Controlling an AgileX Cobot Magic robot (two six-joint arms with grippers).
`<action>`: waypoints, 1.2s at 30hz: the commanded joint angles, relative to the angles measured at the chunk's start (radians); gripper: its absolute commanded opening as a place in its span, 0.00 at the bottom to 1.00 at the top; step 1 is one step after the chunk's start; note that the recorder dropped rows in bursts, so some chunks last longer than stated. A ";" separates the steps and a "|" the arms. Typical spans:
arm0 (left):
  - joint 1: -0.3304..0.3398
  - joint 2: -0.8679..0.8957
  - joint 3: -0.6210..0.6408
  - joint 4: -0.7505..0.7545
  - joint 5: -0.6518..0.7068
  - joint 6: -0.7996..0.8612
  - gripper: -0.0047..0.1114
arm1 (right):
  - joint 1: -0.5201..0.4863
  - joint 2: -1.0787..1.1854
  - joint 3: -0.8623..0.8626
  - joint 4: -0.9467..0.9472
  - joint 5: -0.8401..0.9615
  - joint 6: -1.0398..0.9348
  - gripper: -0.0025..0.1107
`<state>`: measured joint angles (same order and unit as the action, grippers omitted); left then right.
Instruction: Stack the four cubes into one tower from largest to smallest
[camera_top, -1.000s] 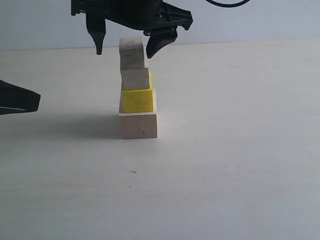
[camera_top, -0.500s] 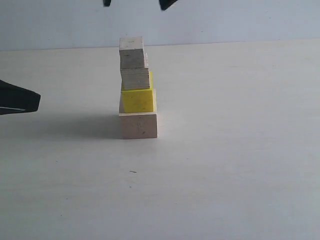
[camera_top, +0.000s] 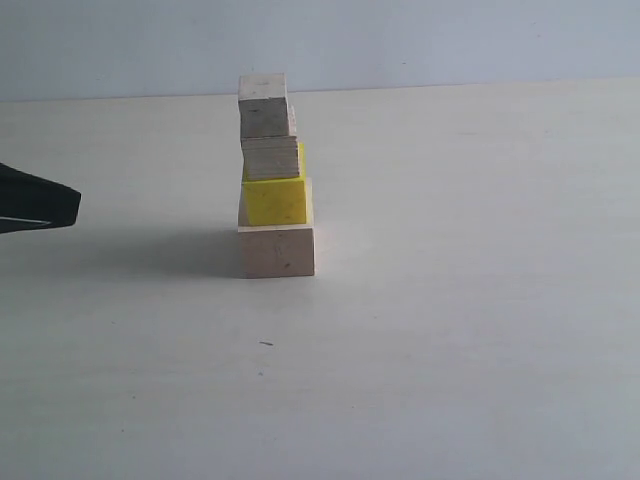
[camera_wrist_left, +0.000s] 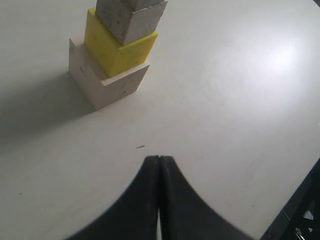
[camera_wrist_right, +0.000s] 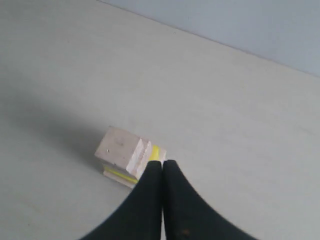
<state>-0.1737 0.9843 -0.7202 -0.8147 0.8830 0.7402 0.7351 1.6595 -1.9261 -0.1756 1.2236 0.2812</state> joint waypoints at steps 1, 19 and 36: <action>-0.006 -0.044 0.049 -0.006 -0.070 -0.009 0.04 | -0.002 -0.109 0.185 -0.016 -0.048 0.020 0.02; -0.006 -0.356 0.343 -0.063 -0.488 -0.071 0.04 | -0.002 -0.746 1.229 -0.121 -0.652 0.166 0.02; -0.006 -0.361 0.345 -0.060 -0.554 -0.063 0.04 | -0.002 -0.772 1.249 -0.116 -0.643 0.166 0.02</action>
<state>-0.1737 0.6283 -0.3791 -0.8627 0.3395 0.6730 0.7351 0.8937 -0.6796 -0.2830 0.5962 0.4437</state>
